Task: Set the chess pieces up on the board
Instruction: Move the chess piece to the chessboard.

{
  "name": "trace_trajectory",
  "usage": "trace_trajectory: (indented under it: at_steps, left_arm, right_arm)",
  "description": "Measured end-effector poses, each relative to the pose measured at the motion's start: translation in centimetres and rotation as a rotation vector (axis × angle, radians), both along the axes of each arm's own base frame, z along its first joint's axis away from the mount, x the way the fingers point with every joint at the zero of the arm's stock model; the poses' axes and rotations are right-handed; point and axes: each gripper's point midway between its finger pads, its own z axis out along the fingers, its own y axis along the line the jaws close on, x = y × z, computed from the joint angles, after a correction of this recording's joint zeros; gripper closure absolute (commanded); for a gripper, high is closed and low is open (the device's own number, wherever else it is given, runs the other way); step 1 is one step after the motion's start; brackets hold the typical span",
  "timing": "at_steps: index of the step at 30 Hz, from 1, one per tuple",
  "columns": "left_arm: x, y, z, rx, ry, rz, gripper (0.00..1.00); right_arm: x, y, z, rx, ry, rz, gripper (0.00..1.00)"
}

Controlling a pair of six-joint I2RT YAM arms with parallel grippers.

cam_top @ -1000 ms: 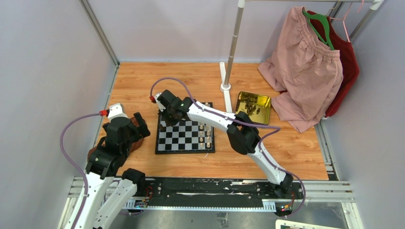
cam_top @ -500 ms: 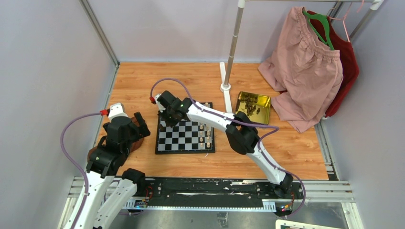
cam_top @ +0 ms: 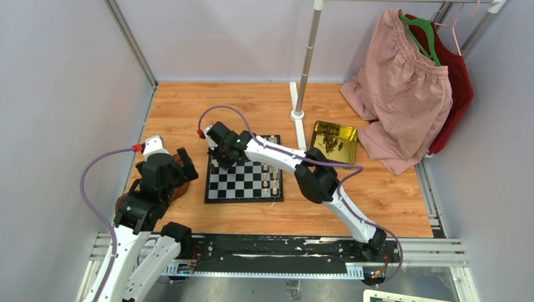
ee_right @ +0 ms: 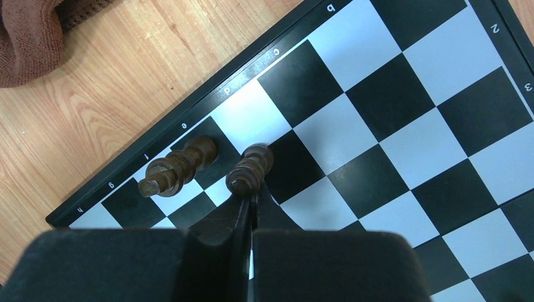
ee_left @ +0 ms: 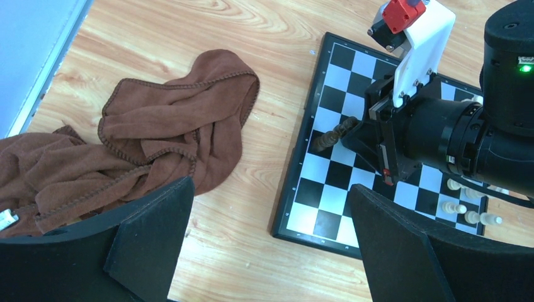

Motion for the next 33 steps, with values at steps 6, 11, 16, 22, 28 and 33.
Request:
trace_trajectory:
  at_steps: [6, 11, 16, 22, 28, 33]
  left_arm:
    - [0.0, 0.0, 0.0, 0.001, 0.001, -0.001, 0.0]
    - [0.0, 0.0, 0.0, 0.004, 0.002, -0.002, 0.0]
    - [0.1, 0.0, -0.1, 0.006, 0.008, -0.003, 0.0]
    - [0.1, 0.0, -0.3, 0.011, 0.016, -0.004, 0.0]
    - [0.2, 0.0, -0.3, 0.017, 0.021, -0.005, 0.0]
    - [0.2, 0.1, -0.1, 0.025, 0.019, -0.004, 0.0]
  right_arm:
    - [0.1, 0.3, 0.0, 0.008, 0.0, 0.002, 1.0]
    - [0.2, 0.4, 0.0, 0.018, 0.003, 0.004, 1.0]
    - [0.5, 0.8, 0.0, 0.028, 0.001, 0.005, 1.0]
    - [0.8, 1.2, 0.1, 0.042, -0.001, 0.007, 1.0]
    - [1.0, 1.4, 0.3, 0.055, 0.002, 0.01, 1.0]
    - [1.1, 1.4, 0.3, 0.057, 0.005, 0.009, 0.99]
